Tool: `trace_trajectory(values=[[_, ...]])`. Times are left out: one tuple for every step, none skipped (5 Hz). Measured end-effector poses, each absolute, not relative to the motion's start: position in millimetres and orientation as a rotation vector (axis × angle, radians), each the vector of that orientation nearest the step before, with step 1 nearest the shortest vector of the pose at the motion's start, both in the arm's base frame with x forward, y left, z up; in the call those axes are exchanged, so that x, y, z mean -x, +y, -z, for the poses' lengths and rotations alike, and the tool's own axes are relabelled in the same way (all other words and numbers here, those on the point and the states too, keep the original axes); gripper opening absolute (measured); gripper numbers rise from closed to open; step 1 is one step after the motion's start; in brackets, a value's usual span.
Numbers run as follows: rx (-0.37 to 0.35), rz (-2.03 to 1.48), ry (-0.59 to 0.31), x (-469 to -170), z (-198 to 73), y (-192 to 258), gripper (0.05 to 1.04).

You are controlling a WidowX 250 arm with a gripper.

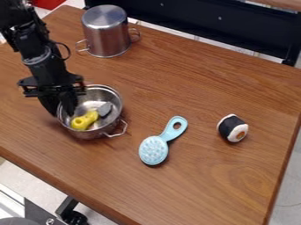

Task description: Move the silver pot downward of the table

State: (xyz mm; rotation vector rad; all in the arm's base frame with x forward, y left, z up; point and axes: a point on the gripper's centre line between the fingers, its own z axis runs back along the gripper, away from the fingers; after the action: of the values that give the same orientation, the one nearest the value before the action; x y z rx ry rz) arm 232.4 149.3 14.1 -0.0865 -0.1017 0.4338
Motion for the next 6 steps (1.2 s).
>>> trace_trajectory(values=[[0.087, -0.423, -0.104, -233.8, -13.2, 145.5, 0.777], [0.11, -0.427, -0.083, -230.4, -13.7, 142.2, 0.996], [0.09, -0.436, -0.099, -232.5, -26.7, 148.5, 1.001], [0.074, -0.455, -0.123, -235.7, -45.4, 152.0, 1.001], [0.065, -0.458, -0.102, -239.6, -59.5, 151.4, 1.001], [0.059, -0.446, -0.073, -246.6, -65.7, 137.3, 1.001]])
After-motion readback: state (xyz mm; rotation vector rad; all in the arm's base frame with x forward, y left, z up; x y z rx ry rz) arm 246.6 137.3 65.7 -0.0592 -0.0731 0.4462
